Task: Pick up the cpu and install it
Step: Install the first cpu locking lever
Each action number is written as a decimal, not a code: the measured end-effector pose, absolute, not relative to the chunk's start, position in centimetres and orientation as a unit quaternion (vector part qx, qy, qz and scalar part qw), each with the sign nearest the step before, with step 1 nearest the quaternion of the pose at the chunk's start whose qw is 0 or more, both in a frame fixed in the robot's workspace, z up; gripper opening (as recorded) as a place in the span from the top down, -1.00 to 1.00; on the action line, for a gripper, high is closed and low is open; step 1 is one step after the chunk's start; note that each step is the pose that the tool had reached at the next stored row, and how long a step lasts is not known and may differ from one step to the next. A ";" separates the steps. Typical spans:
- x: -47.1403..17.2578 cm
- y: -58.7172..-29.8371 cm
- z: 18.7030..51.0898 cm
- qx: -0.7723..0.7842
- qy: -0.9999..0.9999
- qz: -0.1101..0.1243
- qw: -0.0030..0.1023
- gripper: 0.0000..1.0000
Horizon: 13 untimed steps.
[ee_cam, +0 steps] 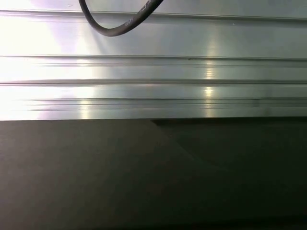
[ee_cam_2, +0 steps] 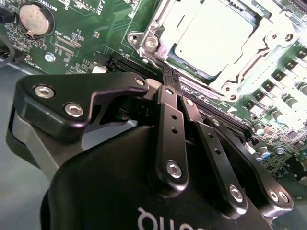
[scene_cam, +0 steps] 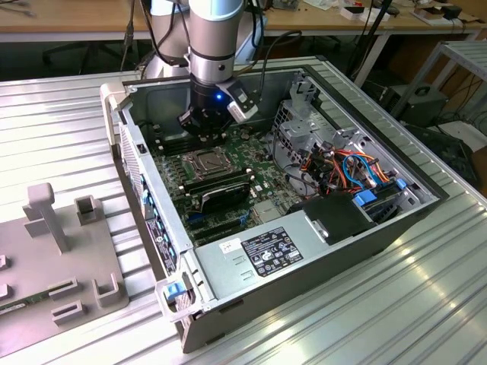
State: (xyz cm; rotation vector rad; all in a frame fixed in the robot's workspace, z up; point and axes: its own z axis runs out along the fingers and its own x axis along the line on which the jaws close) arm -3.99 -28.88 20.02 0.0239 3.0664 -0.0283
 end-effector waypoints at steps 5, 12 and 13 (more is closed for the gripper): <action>-3.8 -28.9 20.0 0.008 0.999 -0.008 0.037 0.79; -3.7 -28.8 20.1 0.008 0.999 -0.007 0.037 0.79; -3.7 -28.8 20.0 0.008 0.999 -0.007 0.037 0.79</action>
